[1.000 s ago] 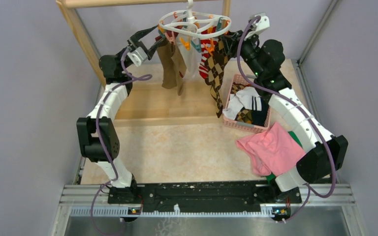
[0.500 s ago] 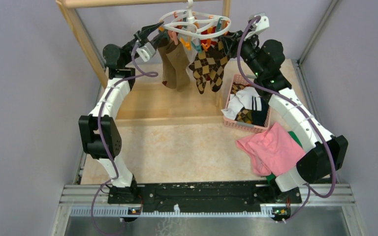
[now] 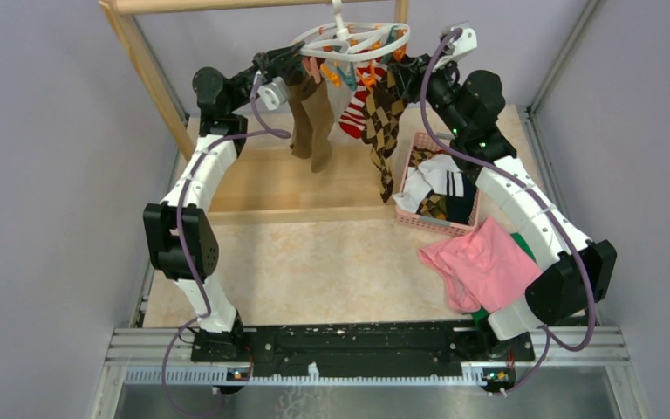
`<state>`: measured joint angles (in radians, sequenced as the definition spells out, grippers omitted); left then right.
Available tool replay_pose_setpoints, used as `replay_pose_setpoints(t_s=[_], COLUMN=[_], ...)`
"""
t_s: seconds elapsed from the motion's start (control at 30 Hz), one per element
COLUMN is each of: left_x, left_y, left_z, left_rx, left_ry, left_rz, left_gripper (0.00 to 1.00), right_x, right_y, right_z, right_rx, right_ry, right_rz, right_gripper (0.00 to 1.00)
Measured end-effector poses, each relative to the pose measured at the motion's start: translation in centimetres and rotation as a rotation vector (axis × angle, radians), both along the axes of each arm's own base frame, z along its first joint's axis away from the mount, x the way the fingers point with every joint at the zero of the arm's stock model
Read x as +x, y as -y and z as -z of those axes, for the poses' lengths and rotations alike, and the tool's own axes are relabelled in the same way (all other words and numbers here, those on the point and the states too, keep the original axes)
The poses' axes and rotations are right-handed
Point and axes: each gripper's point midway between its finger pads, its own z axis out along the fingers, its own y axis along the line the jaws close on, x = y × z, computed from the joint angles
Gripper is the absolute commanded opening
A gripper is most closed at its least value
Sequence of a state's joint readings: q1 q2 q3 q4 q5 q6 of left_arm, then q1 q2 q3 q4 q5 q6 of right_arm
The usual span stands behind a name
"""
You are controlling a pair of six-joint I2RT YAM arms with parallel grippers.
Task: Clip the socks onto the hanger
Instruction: Rotate the hanger at the clothesline.
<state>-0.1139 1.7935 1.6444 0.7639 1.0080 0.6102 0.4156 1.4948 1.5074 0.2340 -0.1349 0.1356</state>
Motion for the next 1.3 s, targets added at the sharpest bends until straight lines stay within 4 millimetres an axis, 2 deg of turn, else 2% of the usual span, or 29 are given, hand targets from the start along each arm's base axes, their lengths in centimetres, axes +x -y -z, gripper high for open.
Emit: replay_pose_setpoints(t_s=[0.07,0.37,0.67,0.77,0.9,1.1,1.3], left_x=[-0.1,0.2,-0.1,-0.1,0.1,0.0,-0.2], left_y=[0.3,0.1,-1.2,-1.4,-2.2,-4.2,-6.2], left_z=[0.2,-0.1,-1.3,-1.2,-0.8,-1.1,-1.4], left_rx=[0.01,0.03,0.057,0.064,0.07,0.083,0.098], left_ry=[0.0,0.052,0.111,0.104,0.085,0.075,0.072], left_rz=[0.006,-0.055,-0.16,-0.168,-0.167,-0.156,-0.18], left_gripper=[0.0,0.0,0.0,0.0,0.0,0.0,0.0], right_x=[0.0,-0.3,-0.7,-0.8,-1.0,-1.9,-3.3], right_y=[0.0,-0.8,-1.3,-1.5,-1.6,-1.4,-0.8], right_z=[-0.1,-0.7,-0.5,-0.5,-0.4,-0.3,-1.4], right_rx=[0.001,0.005,0.004,-0.001,-0.011,-0.031,-0.026], right_ry=[0.004,0.005,-0.003,-0.002,0.004,0.018,0.055], right_rz=[-0.003,-0.046,-0.085,-0.098,-0.108,-0.116,-0.116], right_gripper=[0.36,0.43,0.62,0.74,0.82,0.85,0.86])
